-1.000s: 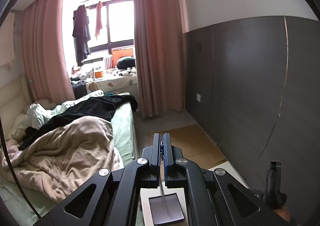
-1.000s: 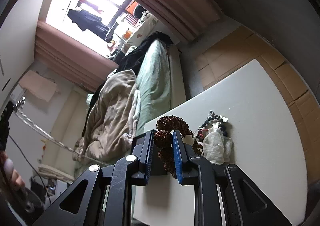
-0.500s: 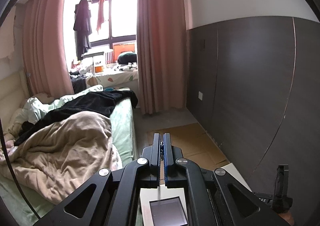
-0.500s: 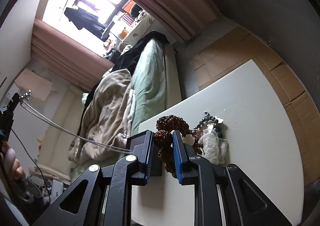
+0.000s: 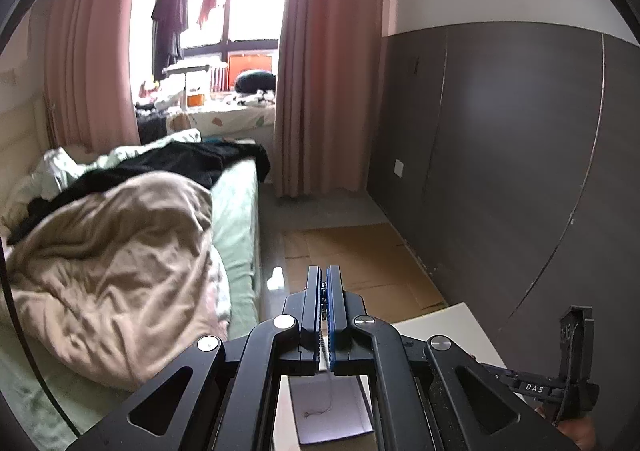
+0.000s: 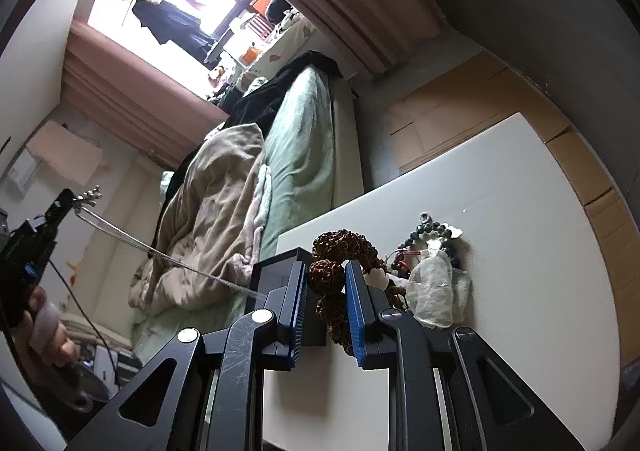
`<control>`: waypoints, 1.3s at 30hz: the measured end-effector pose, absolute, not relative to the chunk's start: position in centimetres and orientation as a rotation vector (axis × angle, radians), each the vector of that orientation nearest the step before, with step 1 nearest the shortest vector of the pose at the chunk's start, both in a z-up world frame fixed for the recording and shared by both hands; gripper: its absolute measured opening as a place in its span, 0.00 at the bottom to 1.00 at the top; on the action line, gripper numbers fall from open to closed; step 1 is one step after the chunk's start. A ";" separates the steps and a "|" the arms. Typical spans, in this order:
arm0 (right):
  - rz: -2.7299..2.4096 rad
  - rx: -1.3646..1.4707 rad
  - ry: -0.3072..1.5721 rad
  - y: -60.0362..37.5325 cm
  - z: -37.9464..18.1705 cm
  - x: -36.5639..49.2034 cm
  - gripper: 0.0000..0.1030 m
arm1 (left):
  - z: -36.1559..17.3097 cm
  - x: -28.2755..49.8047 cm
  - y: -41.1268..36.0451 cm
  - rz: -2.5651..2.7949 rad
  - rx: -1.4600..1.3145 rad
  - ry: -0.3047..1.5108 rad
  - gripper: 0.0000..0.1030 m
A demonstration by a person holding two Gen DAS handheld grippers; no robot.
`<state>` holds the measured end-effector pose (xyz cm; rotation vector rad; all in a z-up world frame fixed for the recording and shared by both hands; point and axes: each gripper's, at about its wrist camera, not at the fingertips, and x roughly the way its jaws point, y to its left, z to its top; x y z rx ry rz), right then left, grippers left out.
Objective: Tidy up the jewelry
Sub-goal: 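Carry the chain into the black box and open the left gripper while the right holds the bracelet, then lower the brown bead bracelet into the black box and open the right gripper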
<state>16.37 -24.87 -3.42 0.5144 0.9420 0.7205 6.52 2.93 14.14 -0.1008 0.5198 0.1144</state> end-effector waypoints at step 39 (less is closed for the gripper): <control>0.914 0.502 0.843 -14.4 -4.0 14.4 0.20 | -0.1 6.5 10.5 0.082 -0.563 0.643 0.84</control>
